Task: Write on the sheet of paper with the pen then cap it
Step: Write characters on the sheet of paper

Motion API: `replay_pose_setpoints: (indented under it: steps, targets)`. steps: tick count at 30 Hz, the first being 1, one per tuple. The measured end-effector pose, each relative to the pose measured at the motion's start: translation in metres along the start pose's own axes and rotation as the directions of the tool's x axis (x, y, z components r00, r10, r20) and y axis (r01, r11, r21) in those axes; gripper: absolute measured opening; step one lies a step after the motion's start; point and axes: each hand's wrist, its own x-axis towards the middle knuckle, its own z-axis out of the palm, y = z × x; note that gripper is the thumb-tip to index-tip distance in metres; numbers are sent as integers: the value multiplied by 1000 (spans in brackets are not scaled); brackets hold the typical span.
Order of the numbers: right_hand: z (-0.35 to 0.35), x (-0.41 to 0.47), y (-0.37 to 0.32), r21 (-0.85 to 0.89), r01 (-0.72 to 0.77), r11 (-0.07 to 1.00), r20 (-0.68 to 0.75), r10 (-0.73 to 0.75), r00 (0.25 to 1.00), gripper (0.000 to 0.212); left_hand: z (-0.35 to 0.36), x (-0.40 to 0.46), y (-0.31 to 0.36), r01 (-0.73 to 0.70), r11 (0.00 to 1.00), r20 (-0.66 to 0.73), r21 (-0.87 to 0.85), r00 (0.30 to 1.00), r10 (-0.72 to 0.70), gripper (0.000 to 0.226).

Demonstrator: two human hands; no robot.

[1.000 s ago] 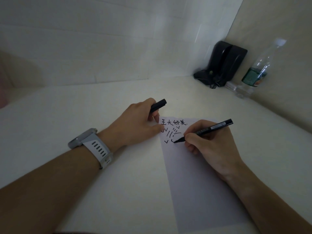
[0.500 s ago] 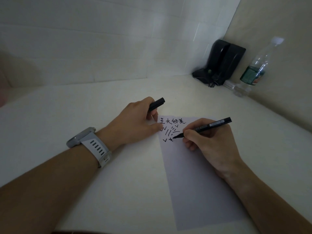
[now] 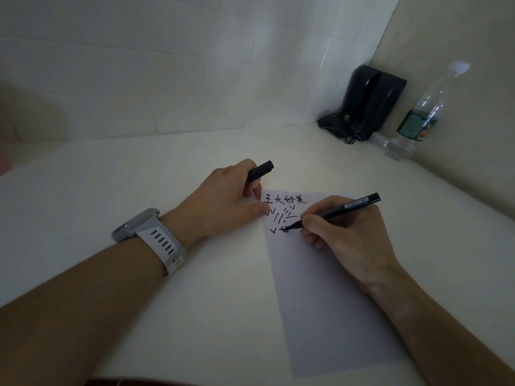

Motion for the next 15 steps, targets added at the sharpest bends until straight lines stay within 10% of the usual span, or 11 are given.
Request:
replay_pose_setpoints:
  steps: [15]
  targets:
    - [-1,0,0,27,-39,999,-66,41,997,11,0,-1,0,7,1000,7,-4,1000,-7,43]
